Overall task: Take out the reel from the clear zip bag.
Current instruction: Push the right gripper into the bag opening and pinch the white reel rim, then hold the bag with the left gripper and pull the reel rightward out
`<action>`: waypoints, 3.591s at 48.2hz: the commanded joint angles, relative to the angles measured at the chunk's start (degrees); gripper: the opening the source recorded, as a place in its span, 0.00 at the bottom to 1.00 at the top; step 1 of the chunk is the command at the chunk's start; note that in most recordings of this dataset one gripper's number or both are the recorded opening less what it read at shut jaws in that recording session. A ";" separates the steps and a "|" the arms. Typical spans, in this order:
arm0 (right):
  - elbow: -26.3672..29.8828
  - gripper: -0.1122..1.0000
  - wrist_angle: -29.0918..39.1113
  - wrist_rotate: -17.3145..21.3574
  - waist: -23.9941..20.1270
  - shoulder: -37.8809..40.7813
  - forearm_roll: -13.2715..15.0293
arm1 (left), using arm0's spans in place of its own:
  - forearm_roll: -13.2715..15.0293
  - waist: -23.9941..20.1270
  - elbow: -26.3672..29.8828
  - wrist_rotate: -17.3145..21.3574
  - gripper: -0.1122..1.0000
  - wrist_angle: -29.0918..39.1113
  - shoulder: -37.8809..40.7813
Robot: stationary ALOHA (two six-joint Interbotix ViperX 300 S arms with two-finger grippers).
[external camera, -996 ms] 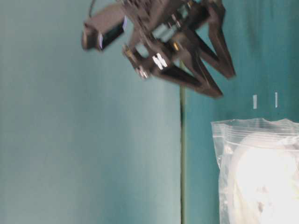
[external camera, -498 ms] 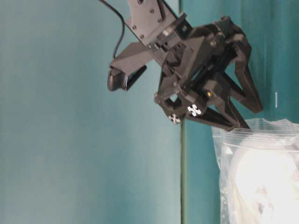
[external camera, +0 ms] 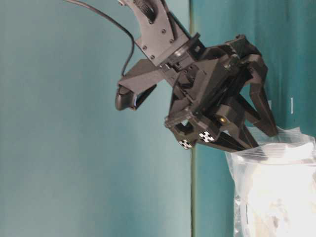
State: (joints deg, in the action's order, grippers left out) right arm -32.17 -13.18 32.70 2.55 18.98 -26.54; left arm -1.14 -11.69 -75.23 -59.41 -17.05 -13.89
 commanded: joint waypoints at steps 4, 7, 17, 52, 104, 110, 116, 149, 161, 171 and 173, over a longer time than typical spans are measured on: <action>1.32 0.80 -0.18 1.05 -0.18 0.26 -0.53 | -0.09 -0.09 0.62 0.44 0.10 -0.18 0.18; 1.58 0.80 -0.26 1.23 -0.18 0.53 -0.53 | -0.18 -0.09 0.70 0.44 0.10 -0.18 0.26; 3.43 0.80 -0.18 1.32 -0.18 1.58 -0.62 | -0.09 -0.09 0.79 0.53 0.10 -0.09 0.26; 3.87 0.30 2.72 1.32 0.09 1.76 -0.62 | -0.09 -0.09 0.79 0.53 0.10 -0.09 0.53; -5.98 0.17 2.02 1.49 0.26 -5.71 -2.46 | -0.09 -0.09 0.79 0.53 0.10 0.18 1.41; -7.91 0.17 2.02 1.49 0.26 -7.38 -2.46 | -0.18 -0.09 0.79 0.53 0.10 0.18 1.49; -9.84 0.17 2.02 1.67 0.26 -9.23 -2.46 | -0.09 -0.09 0.79 0.62 0.10 0.09 1.49; -20.04 0.17 3.78 1.67 0.26 -17.93 -3.69 | -0.18 -0.09 1.32 4.13 0.10 0.26 1.76; -22.41 0.17 4.13 1.67 0.26 -19.86 -4.04 | -0.18 -0.09 1.32 4.22 0.10 0.26 1.85; -24.70 0.17 4.48 1.67 0.26 -21.71 -4.39 | -0.18 -0.09 1.32 4.31 0.10 0.18 1.85; -25.14 0.17 4.39 1.67 0.26 -22.15 -4.75 | -0.18 -0.09 1.32 4.22 0.10 0.18 1.85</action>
State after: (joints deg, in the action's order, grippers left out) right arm -56.95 -8.61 34.01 2.99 -1.76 -30.85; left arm -1.14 -11.69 -74.44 -55.28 -16.61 -11.95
